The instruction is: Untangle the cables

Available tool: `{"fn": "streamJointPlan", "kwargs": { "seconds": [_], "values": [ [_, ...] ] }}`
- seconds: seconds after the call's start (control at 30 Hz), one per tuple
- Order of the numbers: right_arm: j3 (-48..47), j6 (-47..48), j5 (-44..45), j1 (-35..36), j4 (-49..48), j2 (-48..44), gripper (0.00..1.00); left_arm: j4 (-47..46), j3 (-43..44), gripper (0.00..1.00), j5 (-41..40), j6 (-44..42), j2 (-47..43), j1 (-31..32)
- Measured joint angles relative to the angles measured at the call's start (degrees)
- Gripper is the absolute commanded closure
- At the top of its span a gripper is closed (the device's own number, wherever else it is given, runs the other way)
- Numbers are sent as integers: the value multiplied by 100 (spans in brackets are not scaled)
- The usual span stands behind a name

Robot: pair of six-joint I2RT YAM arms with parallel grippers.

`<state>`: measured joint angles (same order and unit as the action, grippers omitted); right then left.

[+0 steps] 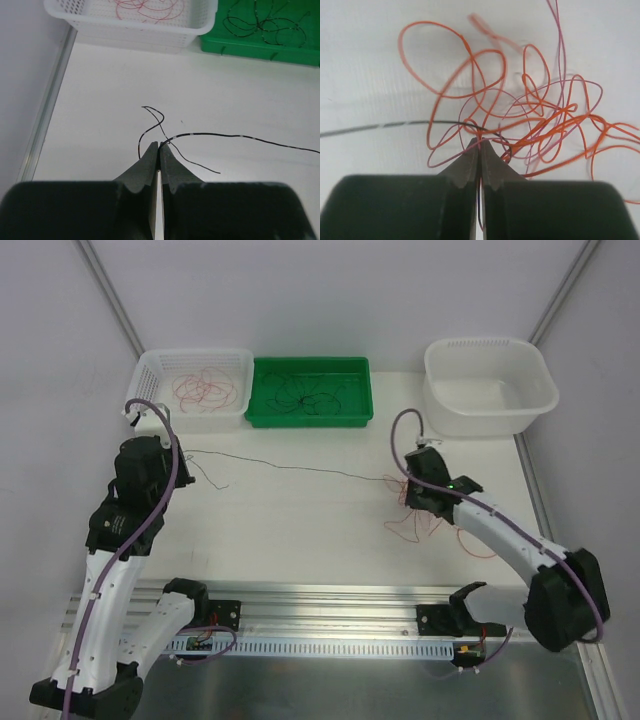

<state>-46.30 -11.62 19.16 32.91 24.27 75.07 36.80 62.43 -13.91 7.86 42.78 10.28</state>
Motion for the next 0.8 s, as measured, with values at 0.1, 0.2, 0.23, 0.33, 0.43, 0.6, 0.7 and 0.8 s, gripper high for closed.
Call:
{"fn": "streamJointPlan", "kwargs": {
  "seconds": [0.1,0.2,0.23,0.33,0.43,0.6,0.7,0.8],
  "values": [
    [-22,37,-59,-824,227,-1036,99,2,-4,100,-487,-44,118,-2],
    [-173,31,-426,-1646,483,-1775,99,2,-57,100,-807,-94,269,-26],
    [-251,26,-595,-1856,544,-1923,99,4,-79,100,-837,-101,308,-26],
    [-452,17,-1130,-2304,669,-2157,99,15,-149,100,-955,-129,411,-129],
    [-584,2,-1679,-2680,765,-2188,98,31,-153,100,-1073,-164,457,-304],
    [-542,-9,-1980,-3228,953,-2033,91,35,-153,100,-1665,-398,520,-1040],
    [-356,0,-2135,-3252,944,-1939,88,37,-153,100,-1683,-433,525,-1196],
    [-118,66,-2264,-3117,992,-1873,86,17,-170,100,-1108,-422,476,-1202]
  ]
}}
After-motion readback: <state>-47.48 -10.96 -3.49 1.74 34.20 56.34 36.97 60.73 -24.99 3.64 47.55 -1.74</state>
